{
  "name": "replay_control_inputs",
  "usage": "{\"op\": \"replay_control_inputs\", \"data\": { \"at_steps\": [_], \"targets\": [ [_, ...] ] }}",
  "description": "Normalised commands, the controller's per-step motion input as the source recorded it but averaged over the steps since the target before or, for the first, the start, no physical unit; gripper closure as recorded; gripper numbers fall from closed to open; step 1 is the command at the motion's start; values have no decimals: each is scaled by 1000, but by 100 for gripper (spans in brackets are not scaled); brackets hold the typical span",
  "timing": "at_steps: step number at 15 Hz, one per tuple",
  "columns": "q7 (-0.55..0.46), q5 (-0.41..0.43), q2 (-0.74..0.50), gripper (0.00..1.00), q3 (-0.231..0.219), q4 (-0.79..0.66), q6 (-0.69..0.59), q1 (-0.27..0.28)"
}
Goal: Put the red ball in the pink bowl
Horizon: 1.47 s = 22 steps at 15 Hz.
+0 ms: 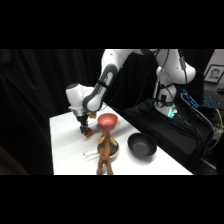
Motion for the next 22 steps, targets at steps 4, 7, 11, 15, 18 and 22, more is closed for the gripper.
{"op": "replay_control_inputs", "data": {
  "at_steps": [4, 7, 11, 15, 18, 22],
  "targets": [
    [65, 91, 117, 25, -40, 156, 42, 71],
    [55, 64, 26, 45, -58, 86, 34, 85],
    [29, 36, -63, 76, -71, 6, -7, 82],
    [-4, 42, -132, 100, -60, -30, -104, 50],
    [-25, 33, -246, 97, -66, -85, -213, 34],
    [-73, 39, -315, 98, -34, -110, -283, 2]
  ]
}}
